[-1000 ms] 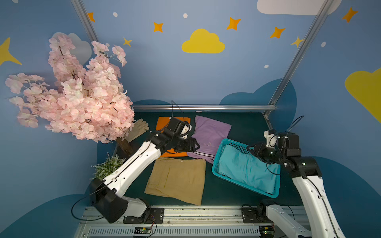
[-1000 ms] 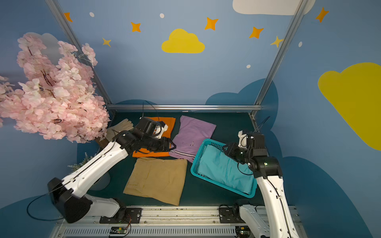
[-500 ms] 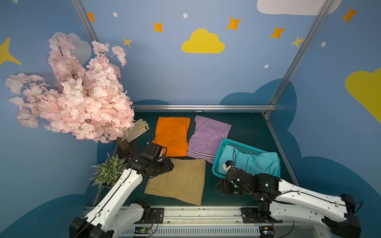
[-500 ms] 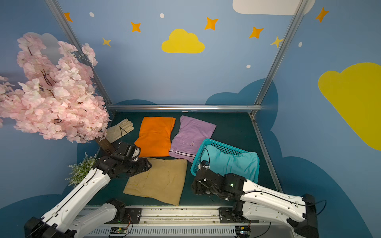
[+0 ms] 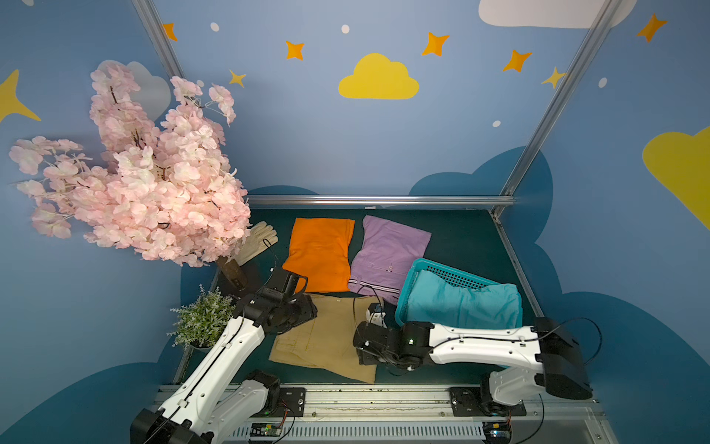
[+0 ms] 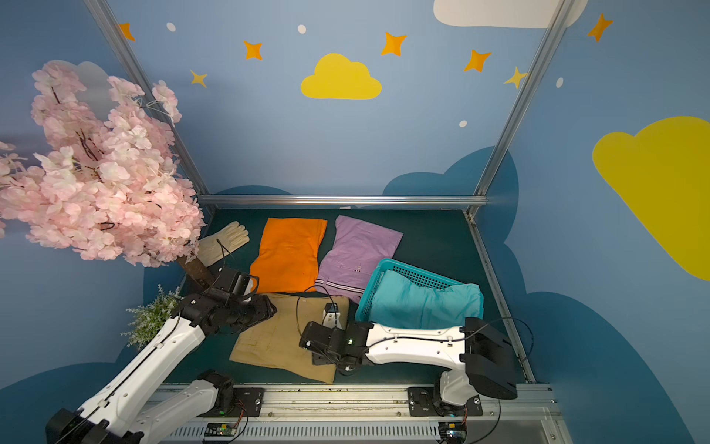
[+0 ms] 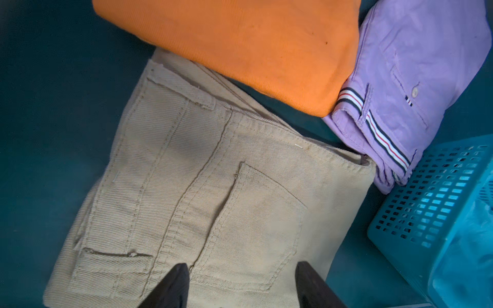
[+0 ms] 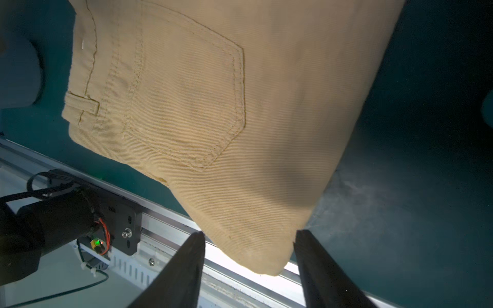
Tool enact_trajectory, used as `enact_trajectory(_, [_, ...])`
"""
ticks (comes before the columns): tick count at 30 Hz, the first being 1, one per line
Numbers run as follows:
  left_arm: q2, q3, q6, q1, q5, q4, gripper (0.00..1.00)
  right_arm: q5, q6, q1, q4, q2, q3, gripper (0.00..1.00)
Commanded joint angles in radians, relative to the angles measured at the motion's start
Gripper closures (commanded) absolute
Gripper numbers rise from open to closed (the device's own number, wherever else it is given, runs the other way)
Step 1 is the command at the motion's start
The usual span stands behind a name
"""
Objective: Put the folded long pants in the basket
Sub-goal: Adjust the basket at the center of the board.
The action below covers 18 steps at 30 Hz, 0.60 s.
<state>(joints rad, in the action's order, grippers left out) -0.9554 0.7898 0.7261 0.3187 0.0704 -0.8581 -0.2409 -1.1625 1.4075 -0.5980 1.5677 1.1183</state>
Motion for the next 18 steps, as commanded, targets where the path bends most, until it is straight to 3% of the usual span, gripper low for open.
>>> enact_trajectory(1, [0.007,-0.01,0.004,-0.01,0.022,0.004,0.33,-0.023,0.006,-0.003,-0.156,0.089,0.103,0.41])
enact_trajectory(6, [0.003,-0.02,-0.003,-0.017,0.038,0.008,0.33,-0.024,0.008,-0.045,-0.16,0.156,0.087,0.41])
enact_trajectory(18, [-0.02,-0.027,-0.017,-0.018,0.058,0.026,0.33,0.018,-0.006,-0.165,-0.076,0.129,-0.071,0.4])
